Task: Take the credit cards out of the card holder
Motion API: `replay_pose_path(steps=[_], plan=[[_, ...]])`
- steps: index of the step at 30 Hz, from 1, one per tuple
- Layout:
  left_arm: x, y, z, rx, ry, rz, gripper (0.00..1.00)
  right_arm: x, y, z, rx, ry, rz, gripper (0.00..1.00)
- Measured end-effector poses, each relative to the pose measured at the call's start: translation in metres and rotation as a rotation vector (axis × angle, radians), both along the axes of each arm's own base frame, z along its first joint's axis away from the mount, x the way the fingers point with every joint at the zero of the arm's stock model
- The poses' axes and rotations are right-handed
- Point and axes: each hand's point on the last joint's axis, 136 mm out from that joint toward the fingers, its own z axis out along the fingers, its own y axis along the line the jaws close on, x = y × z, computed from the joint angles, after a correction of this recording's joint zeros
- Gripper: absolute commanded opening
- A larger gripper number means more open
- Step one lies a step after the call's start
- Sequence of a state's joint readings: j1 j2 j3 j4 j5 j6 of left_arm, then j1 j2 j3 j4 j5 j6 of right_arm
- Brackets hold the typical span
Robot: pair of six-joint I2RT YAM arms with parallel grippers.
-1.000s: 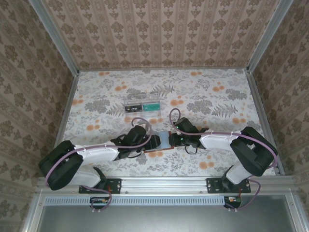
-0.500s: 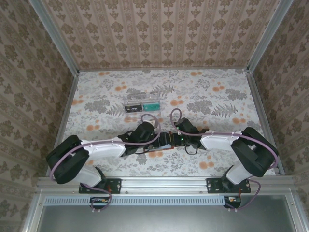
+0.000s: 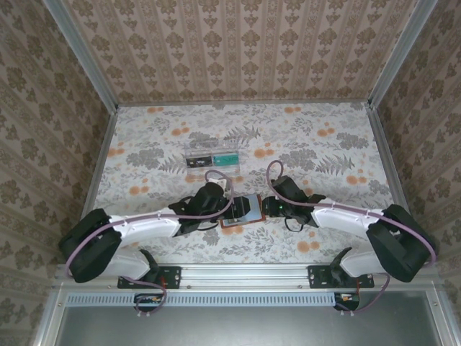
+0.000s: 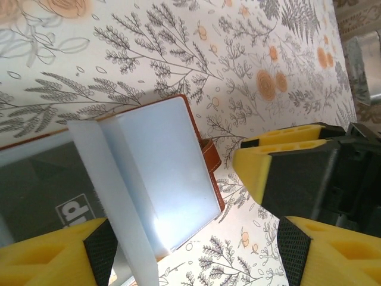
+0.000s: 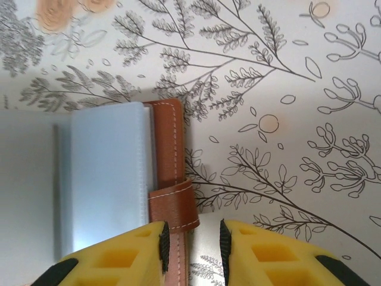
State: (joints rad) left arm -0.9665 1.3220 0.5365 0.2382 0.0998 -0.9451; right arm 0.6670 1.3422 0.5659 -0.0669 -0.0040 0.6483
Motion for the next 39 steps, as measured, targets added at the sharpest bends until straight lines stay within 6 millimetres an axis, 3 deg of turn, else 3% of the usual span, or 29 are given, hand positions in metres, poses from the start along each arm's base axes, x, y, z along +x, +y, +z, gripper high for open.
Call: replay_pose_path(steps=[5,10,16,22,27,32,35,39], plan=[[0.003,-0.005,-0.007,0.020,0.007,-0.011,0.73,0.003,0.001,0.010,-0.002,-0.019,0.010,0.31],[0.008,-0.025,-0.025,0.040,0.040,-0.041,0.72,0.001,-0.005,0.021,-0.007,-0.042,-0.004,0.32],[0.011,-0.066,-0.008,-0.004,0.025,-0.104,0.71,-0.001,-0.022,0.038,0.004,-0.105,-0.045,0.33],[0.011,-0.074,-0.011,-0.009,0.025,-0.119,0.71,-0.006,-0.034,0.032,-0.017,-0.093,-0.067,0.33],[0.006,-0.058,-0.003,-0.008,0.009,-0.101,0.69,-0.008,-0.029,0.032,0.000,-0.083,-0.041,0.33],[0.006,-0.024,0.022,-0.018,-0.047,-0.040,0.65,-0.011,-0.012,0.032,0.025,-0.066,0.020,0.32],[0.009,0.002,0.029,-0.015,-0.077,0.014,0.51,-0.011,0.010,0.038,0.043,-0.062,0.080,0.29],[0.009,0.039,0.015,0.024,-0.070,0.093,0.24,-0.009,0.043,0.046,0.074,-0.060,0.153,0.24]])
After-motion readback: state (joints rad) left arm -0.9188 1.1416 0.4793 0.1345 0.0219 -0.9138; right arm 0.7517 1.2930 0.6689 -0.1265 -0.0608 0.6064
